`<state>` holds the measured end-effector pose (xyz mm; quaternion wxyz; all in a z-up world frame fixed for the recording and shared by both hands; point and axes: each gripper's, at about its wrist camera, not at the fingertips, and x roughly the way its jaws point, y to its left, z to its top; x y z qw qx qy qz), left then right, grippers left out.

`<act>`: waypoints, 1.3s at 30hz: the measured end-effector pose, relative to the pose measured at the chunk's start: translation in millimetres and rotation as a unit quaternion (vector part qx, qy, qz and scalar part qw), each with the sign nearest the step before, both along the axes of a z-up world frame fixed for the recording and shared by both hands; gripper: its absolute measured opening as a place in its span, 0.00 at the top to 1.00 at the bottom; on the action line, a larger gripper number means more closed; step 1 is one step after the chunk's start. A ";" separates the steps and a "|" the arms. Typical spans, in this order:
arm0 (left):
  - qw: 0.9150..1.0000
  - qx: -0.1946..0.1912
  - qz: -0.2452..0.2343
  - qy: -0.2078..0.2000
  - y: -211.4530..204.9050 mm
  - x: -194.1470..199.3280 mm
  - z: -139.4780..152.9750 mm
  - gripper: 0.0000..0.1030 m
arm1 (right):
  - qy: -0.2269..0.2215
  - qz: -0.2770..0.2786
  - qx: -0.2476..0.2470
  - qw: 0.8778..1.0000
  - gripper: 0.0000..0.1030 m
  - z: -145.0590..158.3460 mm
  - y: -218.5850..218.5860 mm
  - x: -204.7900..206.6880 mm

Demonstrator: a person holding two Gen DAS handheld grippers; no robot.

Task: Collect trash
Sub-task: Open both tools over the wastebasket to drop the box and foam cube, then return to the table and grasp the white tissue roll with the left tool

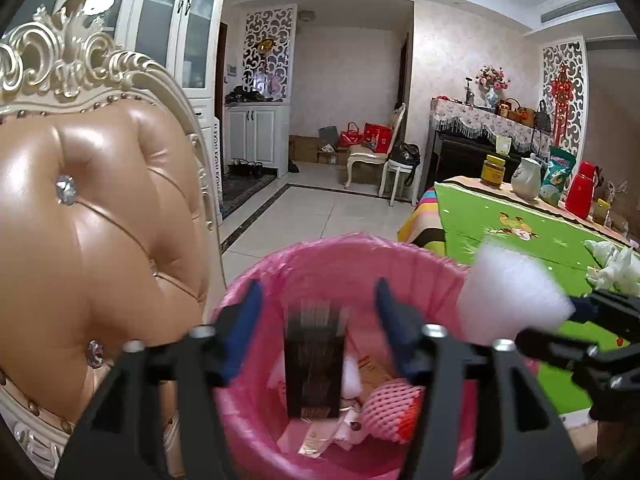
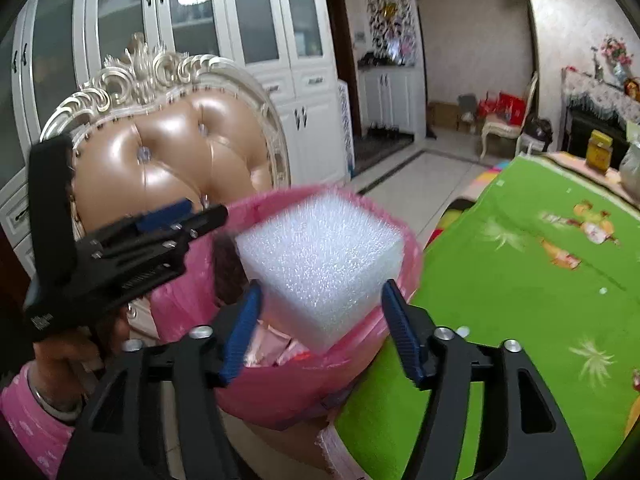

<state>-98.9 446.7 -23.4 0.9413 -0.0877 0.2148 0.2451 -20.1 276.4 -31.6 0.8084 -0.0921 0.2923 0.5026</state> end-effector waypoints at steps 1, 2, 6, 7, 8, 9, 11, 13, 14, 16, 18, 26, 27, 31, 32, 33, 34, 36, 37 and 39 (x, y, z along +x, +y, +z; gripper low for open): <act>1.000 0.002 0.002 -0.001 2.5 -3.3 -1.0 0.36 | 0.001 -0.002 0.001 1.000 0.32 -2.6 -0.8 0.7; 1.000 0.005 0.005 0.000 3.5 -5.0 -1.4 0.33 | 0.001 -0.004 0.001 1.000 0.32 -3.6 -2.0 1.1; 1.000 0.015 0.020 -0.006 -0.6 -14.0 0.0 0.20 | 0.001 -0.012 0.008 1.000 0.32 -0.2 -19.0 4.1; 1.000 0.020 0.022 -0.009 -5.7 -16.3 2.1 0.14 | -0.004 -0.016 0.008 1.000 0.32 3.1 -27.7 4.0; 0.999 0.028 0.026 -0.010 -9.6 -17.6 3.6 0.07 | -0.008 -0.018 0.007 1.000 0.32 5.1 -33.6 4.0; 0.999 0.041 0.031 -0.013 -15.5 -19.4 5.6 0.04 | -0.014 -0.022 0.005 1.000 0.32 7.1 -41.0 4.3; 0.997 0.062 0.032 -0.014 -32.8 -20.2 10.1 0.05 | -0.026 -0.035 -0.002 0.999 0.31 10.5 -59.2 5.0; 0.998 0.068 0.014 -0.010 -47.9 -16.4 14.3 0.05 | -0.034 -0.050 -0.008 0.998 0.27 12.5 -78.7 7.4; 0.998 0.068 0.001 -0.009 -56.4 -13.4 16.4 0.04 | -0.039 -0.064 -0.011 0.997 0.26 13.6 -93.0 9.8; 0.997 0.070 -0.027 -0.008 -76.9 -5.7 20.3 0.04 | -0.045 -0.089 -0.016 0.995 0.26 14.9 -118.3 16.3; 0.996 0.072 -0.053 -0.006 -99.2 5.6 24.1 0.04 | -0.049 -0.113 -0.020 0.992 0.26 15.5 -140.6 23.9; 0.983 0.043 -0.171 -0.051 -215.5 60.6 44.7 0.04 | -0.058 -0.257 -0.027 0.964 0.25 20.0 -260.6 68.2; 0.981 0.031 -0.185 -0.051 -227.6 67.8 46.2 0.04 | -0.060 -0.276 -0.029 0.959 0.25 20.5 -278.9 72.9; 0.974 0.038 -0.225 -0.014 -287.5 110.3 45.5 0.04 | -0.053 -0.337 -0.024 0.940 0.25 17.0 -343.5 88.5; 0.972 0.034 -0.234 -0.013 -297.6 117.4 43.9 0.05 | -0.045 -0.355 -0.020 0.933 0.25 14.5 -363.1 93.3; 0.969 0.025 -0.246 -0.009 -305.6 124.8 42.2 0.04 | -0.038 -0.373 -0.016 0.927 0.25 12.1 -381.9 97.8; 0.966 0.011 -0.260 0.002 -319.0 137.5 39.9 0.05 | -0.032 -0.390 -0.013 0.920 0.25 9.4 -399.7 102.6; 0.965 0.010 -0.260 0.011 -335.4 153.9 38.1 0.05 | -0.022 -0.412 -0.011 0.911 0.25 4.8 -423.4 112.0; 0.965 0.012 -0.261 0.015 -345.8 164.9 36.7 0.05 | -0.015 -0.420 -0.009 0.907 0.25 2.3 -433.1 117.5; 0.964 0.010 -0.266 0.025 -359.4 183.8 33.3 0.05 | -0.010 -0.431 -0.008 0.902 0.25 -1.9 -446.5 125.3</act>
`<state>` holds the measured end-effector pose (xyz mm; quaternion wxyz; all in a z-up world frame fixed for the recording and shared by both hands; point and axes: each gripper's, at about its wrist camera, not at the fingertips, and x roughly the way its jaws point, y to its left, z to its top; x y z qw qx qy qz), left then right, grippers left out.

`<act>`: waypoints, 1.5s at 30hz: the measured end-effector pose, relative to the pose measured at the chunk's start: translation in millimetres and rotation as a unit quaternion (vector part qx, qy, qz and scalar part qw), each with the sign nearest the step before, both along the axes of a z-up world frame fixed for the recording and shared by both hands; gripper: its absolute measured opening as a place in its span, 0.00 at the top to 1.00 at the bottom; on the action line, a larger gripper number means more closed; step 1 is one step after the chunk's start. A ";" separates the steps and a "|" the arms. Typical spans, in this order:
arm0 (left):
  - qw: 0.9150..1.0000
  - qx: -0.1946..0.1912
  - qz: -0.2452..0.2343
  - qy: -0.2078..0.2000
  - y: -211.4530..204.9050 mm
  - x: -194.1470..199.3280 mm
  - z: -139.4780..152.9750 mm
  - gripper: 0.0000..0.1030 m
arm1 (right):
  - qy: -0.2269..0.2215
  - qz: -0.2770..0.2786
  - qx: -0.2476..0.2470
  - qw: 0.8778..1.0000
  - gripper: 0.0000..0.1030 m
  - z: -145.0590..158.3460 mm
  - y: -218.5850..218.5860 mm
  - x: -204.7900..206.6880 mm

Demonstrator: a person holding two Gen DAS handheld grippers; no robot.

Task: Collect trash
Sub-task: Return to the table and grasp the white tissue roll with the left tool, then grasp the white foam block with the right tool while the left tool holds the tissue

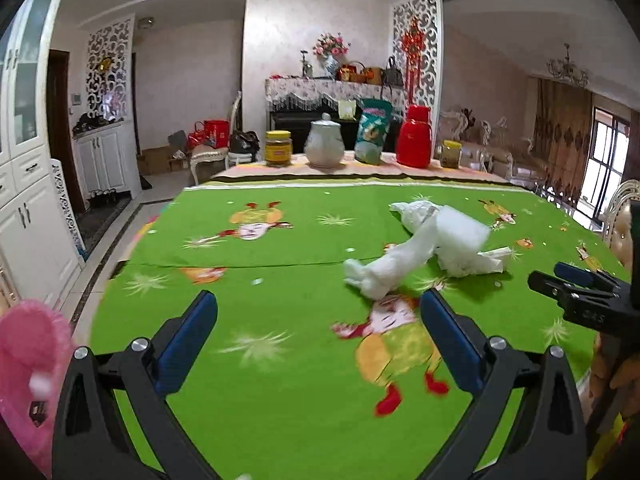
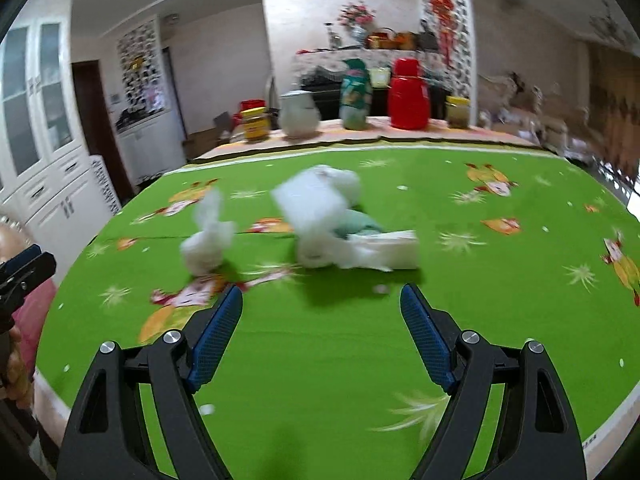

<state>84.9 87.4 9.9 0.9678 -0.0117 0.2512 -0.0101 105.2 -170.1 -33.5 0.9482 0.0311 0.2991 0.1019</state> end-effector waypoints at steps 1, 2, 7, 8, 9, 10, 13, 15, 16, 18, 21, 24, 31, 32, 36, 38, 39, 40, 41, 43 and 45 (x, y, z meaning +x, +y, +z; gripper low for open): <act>1.000 -0.003 -0.005 0.014 -10.8 14.5 -3.1 0.05 | 0.002 -0.004 -0.001 1.000 0.25 -1.2 -4.3 5.2; 1.000 -0.005 -0.009 0.023 -12.5 25.1 -5.7 0.05 | 0.003 -0.006 -0.001 1.000 0.25 -1.2 -5.8 8.8; 0.998 0.031 -0.036 0.044 -38.3 64.0 -22.3 0.05 | 0.008 -0.017 0.013 1.000 0.25 -5.0 -19.8 23.3; 0.997 0.045 -0.035 0.047 -45.0 71.3 -26.1 0.05 | 0.007 -0.020 0.019 1.000 0.25 -4.7 -21.8 21.3; 0.997 0.051 -0.035 0.050 -48.1 76.9 -28.9 0.05 | 0.006 -0.024 0.026 0.999 0.25 -5.1 -23.4 22.5; 0.996 0.051 -0.040 0.061 -53.6 89.1 -34.4 0.05 | 0.006 -0.028 0.032 0.999 0.25 -7.4 -26.7 23.8; 0.994 0.054 -0.041 0.085 -58.7 113.9 -46.0 0.05 | 0.011 -0.021 0.037 0.999 0.25 -11.1 -26.7 23.9; 0.992 0.058 -0.040 0.101 -64.3 131.0 -54.1 0.10 | 0.008 -0.015 0.026 1.000 0.25 -12.4 -25.6 20.7; 0.991 0.058 -0.037 0.112 -65.6 141.3 -59.5 0.13 | 0.007 -0.013 0.026 1.000 0.25 -13.0 -25.8 19.7; 0.989 0.055 -0.028 0.133 -65.2 160.8 -70.4 0.15 | 0.009 -0.008 0.036 0.999 0.25 -14.9 -27.4 18.4; 0.985 0.038 -0.025 0.165 -60.9 180.6 -81.3 0.23 | 0.013 -0.002 0.041 0.999 0.25 -16.3 -27.0 18.1; 0.984 0.004 -0.035 0.174 -53.8 188.0 -83.4 0.37 | 0.011 0.008 0.039 0.999 0.25 -15.7 -21.9 15.7; 0.995 0.024 -0.052 0.087 -49.6 156.0 -62.1 0.66 | 0.007 0.021 0.025 0.999 0.25 -17.2 -8.1 9.0; 0.996 0.023 -0.050 0.076 -49.1 151.9 -59.9 0.66 | 0.005 0.021 0.020 1.000 0.25 -16.8 -5.7 8.1; 0.997 -0.023 -0.048 0.056 -33.9 148.1 -55.0 0.66 | 0.002 0.014 0.004 1.000 0.25 -16.1 -0.5 6.8; 0.997 -0.051 -0.037 0.047 -20.8 147.1 -52.8 0.66 | 0.004 0.005 0.002 1.000 0.25 -16.3 0.5 8.1; 0.997 -0.053 -0.039 0.045 -18.6 147.7 -52.1 0.66 | 0.008 0.003 0.002 1.000 0.25 -16.8 1.2 10.3; 0.997 -0.054 -0.039 0.045 -17.0 148.3 -51.9 0.66 | 0.013 0.002 0.000 1.000 0.25 -17.4 2.7 14.7; 0.996 -0.061 -0.039 0.047 -14.5 149.7 -52.1 0.66 | 0.019 0.002 -0.009 1.000 0.25 -18.0 5.6 20.2; 0.996 -0.066 -0.041 0.051 -13.2 150.7 -51.9 0.66 | 0.024 -0.001 -0.039 0.999 0.25 -17.1 13.4 32.8; 0.996 -0.062 -0.043 0.050 -15.0 149.6 -51.9 0.66 | 0.024 0.006 -0.049 0.999 0.25 -13.8 19.3 44.1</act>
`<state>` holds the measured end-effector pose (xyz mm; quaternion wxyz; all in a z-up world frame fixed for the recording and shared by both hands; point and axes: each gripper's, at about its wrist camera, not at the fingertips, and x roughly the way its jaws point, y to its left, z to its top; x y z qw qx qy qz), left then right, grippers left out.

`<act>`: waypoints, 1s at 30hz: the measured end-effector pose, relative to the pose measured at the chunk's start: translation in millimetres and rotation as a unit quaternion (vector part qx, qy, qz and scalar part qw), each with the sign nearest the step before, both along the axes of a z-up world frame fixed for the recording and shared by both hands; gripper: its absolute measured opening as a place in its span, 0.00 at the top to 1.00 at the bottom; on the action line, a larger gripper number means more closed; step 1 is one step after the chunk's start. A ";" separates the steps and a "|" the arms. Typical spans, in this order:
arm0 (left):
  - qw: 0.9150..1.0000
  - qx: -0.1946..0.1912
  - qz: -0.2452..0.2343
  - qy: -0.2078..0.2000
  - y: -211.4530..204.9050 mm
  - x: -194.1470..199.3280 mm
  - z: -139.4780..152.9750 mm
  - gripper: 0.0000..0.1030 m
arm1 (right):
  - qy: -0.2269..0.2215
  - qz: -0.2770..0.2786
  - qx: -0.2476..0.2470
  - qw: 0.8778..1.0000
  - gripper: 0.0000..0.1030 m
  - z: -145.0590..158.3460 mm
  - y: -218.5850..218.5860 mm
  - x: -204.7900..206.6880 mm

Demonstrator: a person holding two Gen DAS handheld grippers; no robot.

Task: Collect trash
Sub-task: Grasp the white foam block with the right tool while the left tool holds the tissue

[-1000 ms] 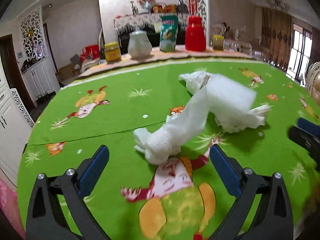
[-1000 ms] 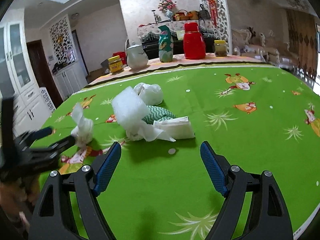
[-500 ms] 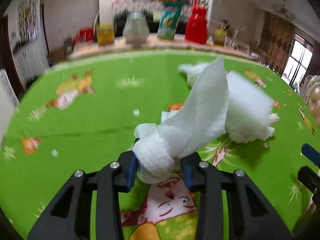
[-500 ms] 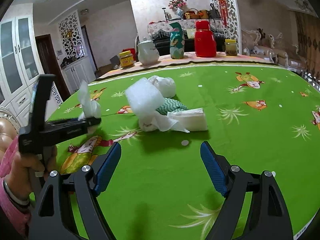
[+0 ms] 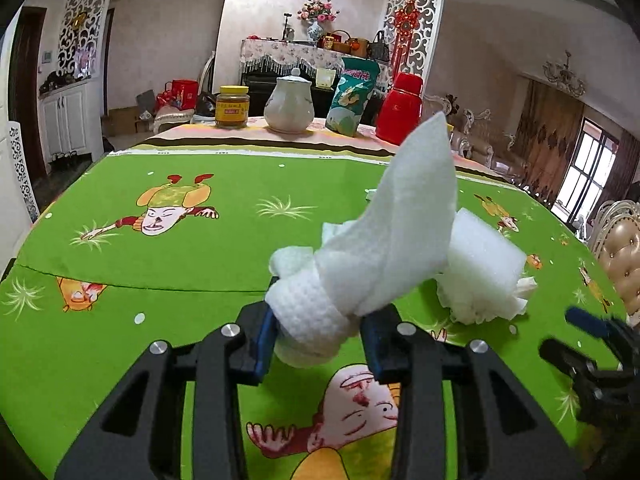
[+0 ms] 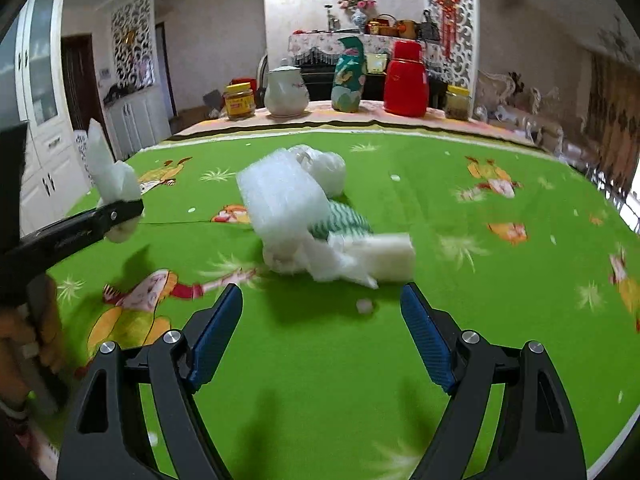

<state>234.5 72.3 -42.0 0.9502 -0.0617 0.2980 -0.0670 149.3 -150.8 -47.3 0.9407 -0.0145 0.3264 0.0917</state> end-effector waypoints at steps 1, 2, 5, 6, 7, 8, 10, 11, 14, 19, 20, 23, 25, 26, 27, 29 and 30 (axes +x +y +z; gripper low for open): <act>1.000 0.005 -0.002 -0.002 -1.9 -0.6 0.5 0.66 | 0.000 0.006 0.001 1.000 0.25 4.0 4.8 8.5; 1.000 0.009 -0.003 -0.002 -3.6 -1.0 0.9 0.66 | -0.002 0.008 -0.002 1.000 0.25 6.3 8.2 14.2; 1.000 0.024 -0.004 -0.005 -8.2 -3.0 1.2 0.65 | -0.013 0.011 -0.027 0.999 0.25 10.7 21.6 36.7; 1.000 0.028 -0.003 -0.006 -8.3 -2.7 0.9 0.65 | -0.010 0.012 -0.032 0.999 0.25 10.1 26.1 45.5; 0.999 0.032 -0.003 -0.005 -9.3 -3.1 1.0 0.65 | -0.006 0.014 -0.032 0.999 0.25 8.7 30.2 53.6; 0.999 0.034 -0.001 -0.002 -9.5 -2.8 0.8 0.65 | -0.003 0.017 -0.030 0.999 0.25 7.2 33.2 59.5; 0.999 0.032 0.001 0.004 -7.9 -1.6 -0.4 0.65 | 0.001 0.020 -0.034 0.999 0.25 3.7 39.8 69.6; 1.000 0.029 0.002 0.008 -6.4 -0.7 -1.0 0.65 | 0.003 0.022 -0.038 0.999 0.25 1.2 44.1 74.8; 1.000 0.024 0.005 0.017 -3.8 2.1 -3.1 0.65 | 0.005 0.026 -0.043 0.999 0.25 -4.8 51.9 85.9; 0.999 0.030 0.000 0.023 -7.0 3.0 -4.5 0.65 | 0.016 0.036 -0.040 0.998 0.28 -12.4 58.1 94.8; 0.999 0.031 -0.001 0.024 -7.2 3.5 -4.8 0.65 | 0.014 0.037 -0.040 0.998 0.38 -12.1 58.9 94.6; 0.999 0.033 -0.002 0.028 -7.7 4.9 -5.8 0.65 | -0.009 0.036 -0.039 0.999 0.44 -6.4 59.7 88.2; 0.999 0.032 -0.002 0.030 -7.4 5.5 -6.1 0.65 | -0.036 0.042 -0.029 0.998 0.44 0.8 59.3 76.9; 0.999 0.032 -0.002 0.031 -7.3 5.6 -6.3 0.65 | -0.045 0.043 -0.024 0.998 0.45 4.5 58.5 71.2; 0.999 0.032 -0.002 0.031 -7.4 5.3 -6.4 0.65 | -0.051 0.043 -0.019 0.998 0.45 7.9 57.3 67.1; 0.999 0.033 -0.002 0.032 -7.5 5.7 -6.4 0.65 | -0.058 0.038 -0.002 0.998 0.45 16.1 53.2 58.4; 0.999 0.033 -0.002 0.032 -7.5 5.4 -6.3 0.65 | -0.057 0.035 0.009 0.998 0.45 19.8 50.8 54.5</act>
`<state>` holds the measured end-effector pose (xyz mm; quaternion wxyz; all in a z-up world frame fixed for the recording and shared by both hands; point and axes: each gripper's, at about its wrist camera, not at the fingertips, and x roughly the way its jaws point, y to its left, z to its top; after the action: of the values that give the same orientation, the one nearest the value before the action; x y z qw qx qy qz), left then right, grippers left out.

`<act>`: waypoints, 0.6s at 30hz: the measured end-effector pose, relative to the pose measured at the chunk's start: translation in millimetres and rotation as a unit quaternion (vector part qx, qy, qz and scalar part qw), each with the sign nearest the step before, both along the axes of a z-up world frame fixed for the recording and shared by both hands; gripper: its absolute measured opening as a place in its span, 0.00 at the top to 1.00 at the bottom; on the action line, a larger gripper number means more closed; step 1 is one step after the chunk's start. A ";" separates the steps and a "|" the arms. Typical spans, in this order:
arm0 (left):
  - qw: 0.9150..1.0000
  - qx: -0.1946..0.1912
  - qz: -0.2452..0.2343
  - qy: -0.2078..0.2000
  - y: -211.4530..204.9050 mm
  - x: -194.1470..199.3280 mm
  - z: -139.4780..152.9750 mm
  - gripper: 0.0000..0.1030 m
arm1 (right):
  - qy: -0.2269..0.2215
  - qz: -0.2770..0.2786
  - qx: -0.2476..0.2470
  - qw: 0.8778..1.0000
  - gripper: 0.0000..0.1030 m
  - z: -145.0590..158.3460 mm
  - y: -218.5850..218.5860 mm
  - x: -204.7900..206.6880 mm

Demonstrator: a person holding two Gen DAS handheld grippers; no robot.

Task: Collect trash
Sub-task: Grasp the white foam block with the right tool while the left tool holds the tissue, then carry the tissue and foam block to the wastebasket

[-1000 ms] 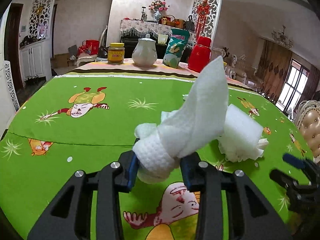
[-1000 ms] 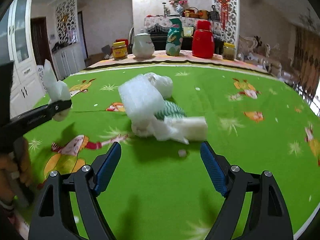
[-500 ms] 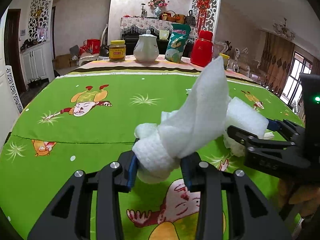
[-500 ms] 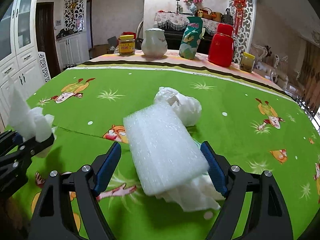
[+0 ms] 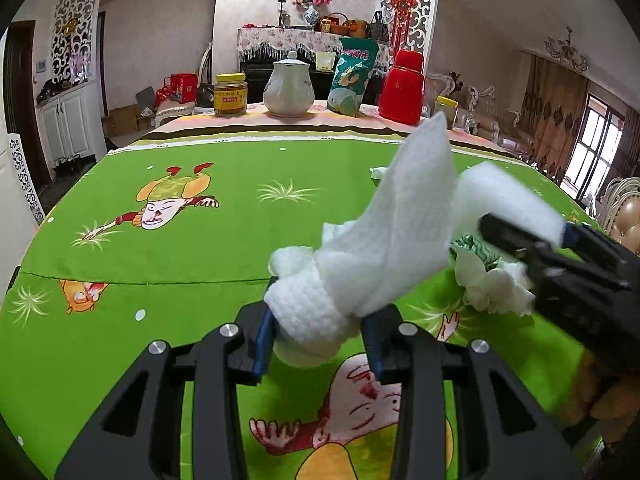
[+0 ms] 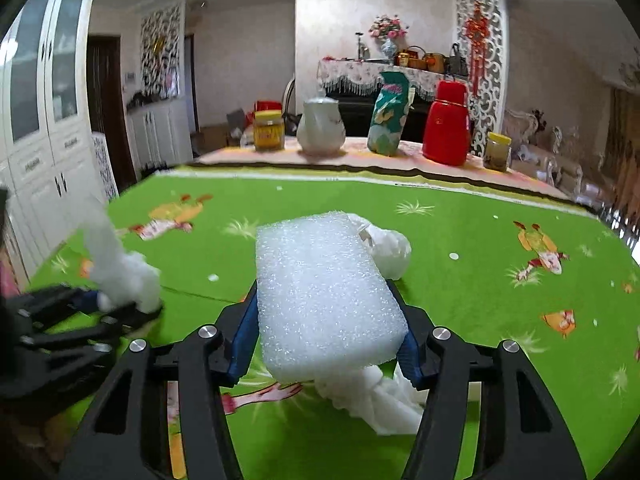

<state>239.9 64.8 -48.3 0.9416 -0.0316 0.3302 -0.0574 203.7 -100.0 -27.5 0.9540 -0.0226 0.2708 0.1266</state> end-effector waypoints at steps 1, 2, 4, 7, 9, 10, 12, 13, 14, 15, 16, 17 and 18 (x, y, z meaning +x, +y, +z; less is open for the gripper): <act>1.000 -0.001 0.000 0.000 0.1 0.1 0.0 0.65 | 0.005 -0.002 0.015 1.000 0.45 3.8 -2.8 -4.5; 1.000 -0.001 0.000 0.000 -0.1 0.3 -0.1 0.65 | 0.009 -0.004 0.028 1.000 0.45 7.7 -5.0 -10.7; 1.000 -0.002 0.001 -0.001 -0.1 0.1 0.1 0.65 | 0.008 -0.011 0.041 0.999 0.45 14.4 -7.7 -25.4; 1.000 0.001 0.001 -0.003 -1.4 -1.1 0.5 0.65 | 0.012 -0.024 0.069 0.997 0.45 16.8 -11.1 -43.6; 1.000 0.003 0.000 -0.006 -2.1 -1.7 1.2 0.65 | 0.005 -0.032 0.079 0.996 0.45 16.4 -10.9 -51.8; 1.000 0.003 0.000 -0.007 -2.0 -1.9 1.5 0.65 | -0.007 -0.038 0.080 0.996 0.45 16.5 -11.3 -55.4; 1.000 0.001 0.001 -0.007 -1.3 -1.6 1.2 0.65 | -0.020 -0.044 0.087 0.995 0.45 14.7 -12.5 -58.4; 1.000 0.000 0.002 -0.007 -0.3 -1.1 1.2 0.65 | -0.017 -0.039 0.090 0.995 0.45 13.4 -12.5 -57.4; 1.000 0.000 0.004 -0.006 0.0 -0.8 1.1 0.65 | -0.014 -0.033 0.086 0.996 0.45 11.8 -11.7 -55.7; 1.000 0.000 0.004 -0.006 -0.4 -1.0 1.2 0.65 | -0.018 -0.035 0.081 0.996 0.45 10.9 -12.6 -55.6; 1.000 0.004 0.004 -0.008 -1.0 -1.6 1.5 0.65 | -0.018 -0.033 0.080 0.996 0.45 10.1 -13.6 -54.7; 1.000 0.009 0.005 -0.011 -2.1 -2.5 2.2 0.65 | -0.015 -0.032 0.083 0.996 0.45 9.6 -15.0 -53.5; 1.000 0.015 0.005 -0.015 -3.6 -3.3 3.1 0.65 | -0.014 -0.034 0.090 0.995 0.45 10.8 -18.0 -52.7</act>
<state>236.7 61.3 -45.2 0.9472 -0.0178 0.3164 -0.0484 151.1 -118.1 -16.7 0.9597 0.0707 0.2453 0.1175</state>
